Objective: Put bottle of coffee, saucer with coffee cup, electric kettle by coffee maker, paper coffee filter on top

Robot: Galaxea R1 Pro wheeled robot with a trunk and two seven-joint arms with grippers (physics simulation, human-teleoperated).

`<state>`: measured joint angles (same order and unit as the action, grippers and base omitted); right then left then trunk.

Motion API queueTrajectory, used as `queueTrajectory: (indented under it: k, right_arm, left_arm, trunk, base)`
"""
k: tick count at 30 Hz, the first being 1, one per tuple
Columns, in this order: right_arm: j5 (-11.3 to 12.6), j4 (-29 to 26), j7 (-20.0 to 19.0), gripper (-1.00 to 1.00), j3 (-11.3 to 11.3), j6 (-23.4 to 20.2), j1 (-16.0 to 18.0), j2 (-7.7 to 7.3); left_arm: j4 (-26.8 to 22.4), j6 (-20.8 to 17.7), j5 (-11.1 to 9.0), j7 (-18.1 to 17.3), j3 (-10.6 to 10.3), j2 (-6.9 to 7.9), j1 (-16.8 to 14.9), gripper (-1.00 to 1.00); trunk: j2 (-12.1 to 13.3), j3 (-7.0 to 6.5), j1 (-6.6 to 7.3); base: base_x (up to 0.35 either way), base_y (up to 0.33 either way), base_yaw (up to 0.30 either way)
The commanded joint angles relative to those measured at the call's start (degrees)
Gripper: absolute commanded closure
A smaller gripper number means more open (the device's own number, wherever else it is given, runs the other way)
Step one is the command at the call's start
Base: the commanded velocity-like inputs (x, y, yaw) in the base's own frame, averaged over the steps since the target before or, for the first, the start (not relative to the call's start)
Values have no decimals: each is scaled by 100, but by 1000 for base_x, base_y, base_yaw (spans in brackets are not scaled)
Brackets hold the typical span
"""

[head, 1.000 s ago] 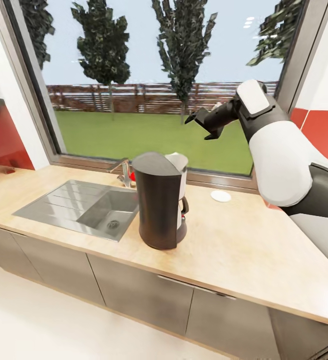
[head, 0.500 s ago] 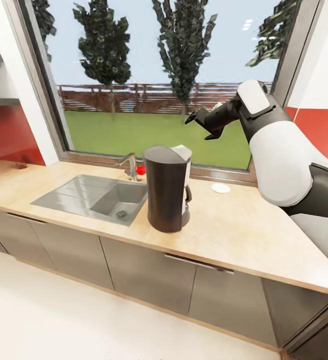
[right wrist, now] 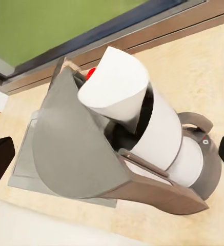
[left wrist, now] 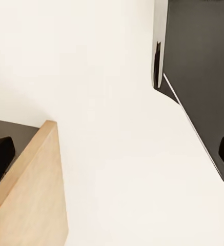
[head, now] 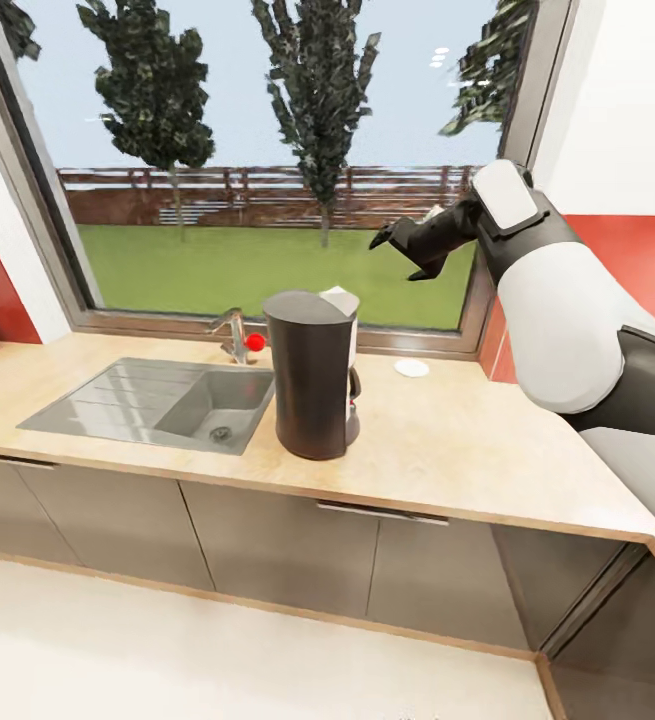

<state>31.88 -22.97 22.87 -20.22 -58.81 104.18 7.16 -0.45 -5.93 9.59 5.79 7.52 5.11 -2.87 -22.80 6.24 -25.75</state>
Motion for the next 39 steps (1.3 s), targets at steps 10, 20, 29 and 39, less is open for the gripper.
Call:
queueTrajectory:
  k: [10, 20, 29, 39]
  right_arm:
    - [1, 21, 60, -100, -26, -15, -231, -39]
    - [-56, -29, 51, -100, 23, -7, -1664, -480]
    - [-935, -25, 44, -100, 499, 6, -1958, -465]
    - [-1163, -13, 50, -100, 2285, 2175, -2857, -452]
  left_arm:
    - [-15, -16, 60, 4, 48, -7, -3, -100]
    - [-25, 144, 60, -7, 46, -46, -11, -100]
    - [-25, 214, 60, -17, 44, -36, -11, -100]
    - [-25, 633, 60, -59, 40, -11, -19, -100]
  trunk:
    - [-12, 12, -3]
    - [-12, 12, -3]
    - [-12, 12, -3]
    - [-12, 12, -3]
  base:
    - [0, 3, -138]
    - [0, 0, -1]
    - [0, 0, 0]
    - [-27, 2, 0]
